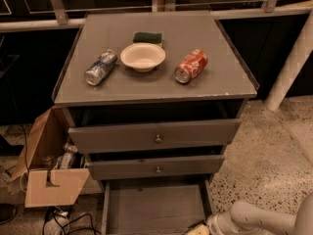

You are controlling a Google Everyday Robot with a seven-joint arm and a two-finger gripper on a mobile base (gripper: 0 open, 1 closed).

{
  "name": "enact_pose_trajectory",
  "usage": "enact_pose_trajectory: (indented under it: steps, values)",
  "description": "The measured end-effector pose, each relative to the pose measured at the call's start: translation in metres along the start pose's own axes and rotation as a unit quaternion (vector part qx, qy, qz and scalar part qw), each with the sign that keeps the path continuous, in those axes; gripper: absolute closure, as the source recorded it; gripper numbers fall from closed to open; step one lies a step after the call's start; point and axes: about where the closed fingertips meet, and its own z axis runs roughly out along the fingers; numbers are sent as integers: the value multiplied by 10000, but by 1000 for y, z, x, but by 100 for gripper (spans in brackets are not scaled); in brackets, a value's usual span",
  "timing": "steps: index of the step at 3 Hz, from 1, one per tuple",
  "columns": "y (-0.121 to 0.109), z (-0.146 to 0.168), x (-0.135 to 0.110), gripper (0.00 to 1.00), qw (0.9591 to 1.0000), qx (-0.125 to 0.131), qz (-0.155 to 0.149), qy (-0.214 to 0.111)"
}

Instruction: Open bottom drawer

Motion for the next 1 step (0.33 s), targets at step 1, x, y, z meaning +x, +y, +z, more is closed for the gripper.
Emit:
enact_pose_trajectory:
  steps: [1]
  values:
    - [0,0,0,0,10000,0,0,0]
